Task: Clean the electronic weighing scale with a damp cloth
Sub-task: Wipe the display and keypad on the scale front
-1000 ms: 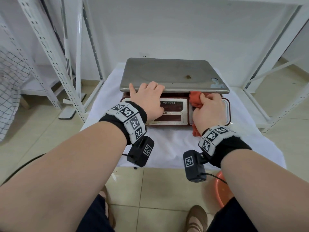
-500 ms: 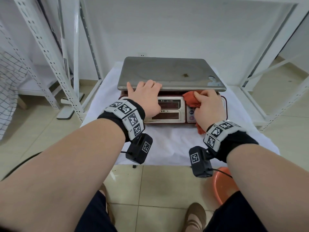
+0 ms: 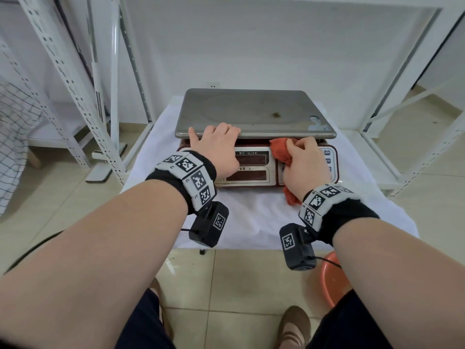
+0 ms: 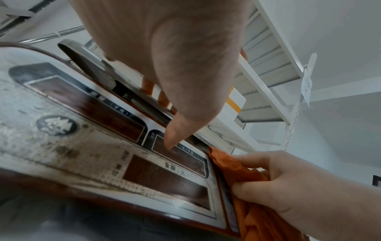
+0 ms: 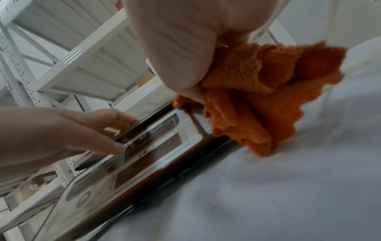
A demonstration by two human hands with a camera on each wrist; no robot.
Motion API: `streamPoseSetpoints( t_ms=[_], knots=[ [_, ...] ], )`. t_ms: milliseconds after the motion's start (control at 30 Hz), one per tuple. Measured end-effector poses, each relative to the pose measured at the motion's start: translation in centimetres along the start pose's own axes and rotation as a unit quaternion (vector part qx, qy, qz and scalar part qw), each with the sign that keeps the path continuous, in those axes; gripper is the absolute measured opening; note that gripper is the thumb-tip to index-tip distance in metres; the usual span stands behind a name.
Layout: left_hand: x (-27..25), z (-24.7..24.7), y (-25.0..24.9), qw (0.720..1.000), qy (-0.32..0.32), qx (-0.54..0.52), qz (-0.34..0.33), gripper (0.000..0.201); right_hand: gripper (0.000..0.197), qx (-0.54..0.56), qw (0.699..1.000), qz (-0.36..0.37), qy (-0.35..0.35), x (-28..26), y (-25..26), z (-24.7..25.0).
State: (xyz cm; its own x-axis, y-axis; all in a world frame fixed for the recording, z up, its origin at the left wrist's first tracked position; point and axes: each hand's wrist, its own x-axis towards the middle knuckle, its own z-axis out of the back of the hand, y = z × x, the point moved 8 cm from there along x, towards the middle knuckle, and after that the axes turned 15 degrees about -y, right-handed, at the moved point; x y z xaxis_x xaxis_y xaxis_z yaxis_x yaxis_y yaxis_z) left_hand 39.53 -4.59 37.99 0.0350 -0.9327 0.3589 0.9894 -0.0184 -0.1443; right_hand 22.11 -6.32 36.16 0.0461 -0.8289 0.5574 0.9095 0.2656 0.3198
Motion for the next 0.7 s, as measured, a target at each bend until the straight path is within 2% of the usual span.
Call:
streamPoseSetpoints(
  t_ms=[67, 200, 267, 367, 467, 633, 700],
  knots=[
    [0.0, 0.0, 0.0, 1.0, -0.001, 0.002, 0.0, 0.063, 0.045, 0.013, 1.0, 0.019, 0.002, -0.6, 1.7, -0.7],
    [0.0, 0.0, 0.1, 1.0, -0.007, 0.004, 0.002, 0.064, 0.04, 0.076, 0.991, 0.108, 0.027, -1.4, 4.2, -1.3],
    [-0.1, 0.0, 0.1, 1.0, -0.001, 0.005, 0.002, 0.066, 0.036, 0.087, 0.991, 0.093, 0.033, -1.0, 3.2, -0.6],
    [0.0, 0.1, 0.1, 1.0, 0.003, 0.003, 0.003, 0.067, 0.043, 0.04, 0.999, 0.02, 0.018, -0.3, 0.5, 0.4],
    [-0.1, 0.0, 0.1, 1.0, 0.0, 0.004, 0.004, 0.066, 0.049, 0.001, 1.0, 0.011, 0.012, -0.4, 0.8, -0.2],
    [-0.1, 0.1, 0.1, 1.0, -0.008, 0.006, 0.001, 0.066, 0.046, 0.058, 0.991, 0.114, 0.038, -1.7, 4.3, -1.3],
    [-0.1, 0.1, 0.1, 1.0, -0.006, 0.006, 0.0, 0.066, 0.042, 0.066, 0.988, 0.128, 0.051, -1.5, 4.1, -1.0]
  ],
)
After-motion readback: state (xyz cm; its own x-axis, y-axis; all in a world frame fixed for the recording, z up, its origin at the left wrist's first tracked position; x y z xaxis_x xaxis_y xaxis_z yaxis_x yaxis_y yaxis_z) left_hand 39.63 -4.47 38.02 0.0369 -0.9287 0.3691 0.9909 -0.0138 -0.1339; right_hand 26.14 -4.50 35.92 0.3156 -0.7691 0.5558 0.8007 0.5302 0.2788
